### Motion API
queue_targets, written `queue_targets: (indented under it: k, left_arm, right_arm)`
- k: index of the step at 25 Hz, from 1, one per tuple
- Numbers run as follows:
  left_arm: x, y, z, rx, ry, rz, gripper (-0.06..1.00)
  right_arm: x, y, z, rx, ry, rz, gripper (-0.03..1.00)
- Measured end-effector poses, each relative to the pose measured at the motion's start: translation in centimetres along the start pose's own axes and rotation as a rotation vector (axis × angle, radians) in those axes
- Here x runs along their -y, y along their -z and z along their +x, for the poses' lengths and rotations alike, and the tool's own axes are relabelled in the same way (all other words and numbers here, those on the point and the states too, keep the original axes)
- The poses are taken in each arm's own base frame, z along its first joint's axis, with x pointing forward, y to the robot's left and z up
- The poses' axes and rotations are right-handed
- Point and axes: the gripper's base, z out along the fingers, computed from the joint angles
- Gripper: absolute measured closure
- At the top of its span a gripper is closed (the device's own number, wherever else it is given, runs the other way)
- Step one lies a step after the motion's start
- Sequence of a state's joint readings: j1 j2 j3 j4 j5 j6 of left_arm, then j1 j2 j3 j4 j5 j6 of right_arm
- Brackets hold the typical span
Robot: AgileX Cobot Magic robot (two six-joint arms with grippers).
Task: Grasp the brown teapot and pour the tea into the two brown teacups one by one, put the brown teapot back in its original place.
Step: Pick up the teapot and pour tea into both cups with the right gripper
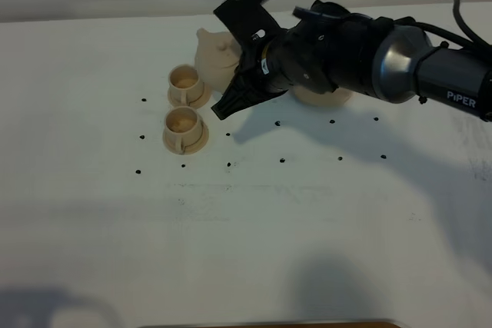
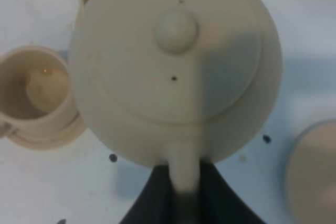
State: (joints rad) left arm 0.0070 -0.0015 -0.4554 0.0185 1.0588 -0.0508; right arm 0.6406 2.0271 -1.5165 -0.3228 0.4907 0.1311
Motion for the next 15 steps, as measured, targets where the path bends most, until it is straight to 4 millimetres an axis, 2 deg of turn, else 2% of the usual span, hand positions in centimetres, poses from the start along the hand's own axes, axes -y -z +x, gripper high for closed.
queue_targets:
  k: [8,15]
  left_arm:
    - [0.0,0.0,0.0,0.0,0.0,0.0,0.35]
    - [0.0,0.0,0.0,0.0,0.0,0.0,0.35]
  right_arm:
    - [-0.4,-2.4,1.0,-0.034,0.102,0.033,0.88]
    - [-0.3,-3.0,0.1,-0.005,0.148,0.065,0.88]
